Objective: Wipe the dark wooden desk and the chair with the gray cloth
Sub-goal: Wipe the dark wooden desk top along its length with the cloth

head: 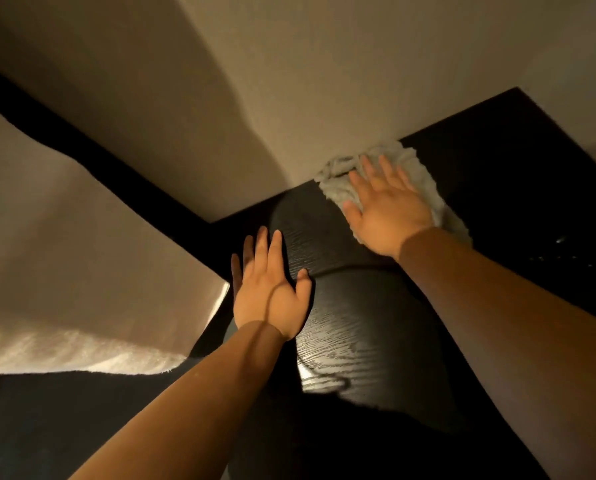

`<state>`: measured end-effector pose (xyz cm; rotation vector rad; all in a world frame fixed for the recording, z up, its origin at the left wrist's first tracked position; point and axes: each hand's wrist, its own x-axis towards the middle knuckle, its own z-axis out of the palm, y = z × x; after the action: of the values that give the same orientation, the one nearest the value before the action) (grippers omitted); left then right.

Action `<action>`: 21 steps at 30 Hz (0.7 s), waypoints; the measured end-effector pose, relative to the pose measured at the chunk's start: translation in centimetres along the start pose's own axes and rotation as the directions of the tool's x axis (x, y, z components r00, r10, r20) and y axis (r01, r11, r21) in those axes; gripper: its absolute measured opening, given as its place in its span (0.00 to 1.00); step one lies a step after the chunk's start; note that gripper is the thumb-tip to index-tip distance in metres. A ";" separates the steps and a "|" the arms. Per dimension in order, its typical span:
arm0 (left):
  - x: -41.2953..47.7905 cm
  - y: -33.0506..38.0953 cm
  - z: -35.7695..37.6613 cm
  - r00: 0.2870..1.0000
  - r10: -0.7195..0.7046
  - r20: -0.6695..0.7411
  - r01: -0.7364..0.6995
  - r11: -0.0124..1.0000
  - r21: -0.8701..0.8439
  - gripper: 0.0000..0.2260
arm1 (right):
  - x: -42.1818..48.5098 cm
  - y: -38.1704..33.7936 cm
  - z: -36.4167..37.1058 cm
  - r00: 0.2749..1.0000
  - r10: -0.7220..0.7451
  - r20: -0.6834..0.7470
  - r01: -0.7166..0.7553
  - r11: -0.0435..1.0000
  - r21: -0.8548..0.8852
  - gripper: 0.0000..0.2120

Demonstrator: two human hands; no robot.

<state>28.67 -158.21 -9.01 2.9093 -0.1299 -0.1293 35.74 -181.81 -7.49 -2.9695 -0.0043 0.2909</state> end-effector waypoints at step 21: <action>0.1 -0.2 0.0 0.998 -0.004 0.055 0.003 1.000 0.020 0.39 | -0.8 -5.9 1.7 0.989 -0.149 -0.001 0.149 0.989 0.011 0.35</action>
<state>28.83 -158.05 -9.04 2.9273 -0.1366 -0.2100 34.65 -175.77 -8.05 -2.9382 -0.2223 0.2702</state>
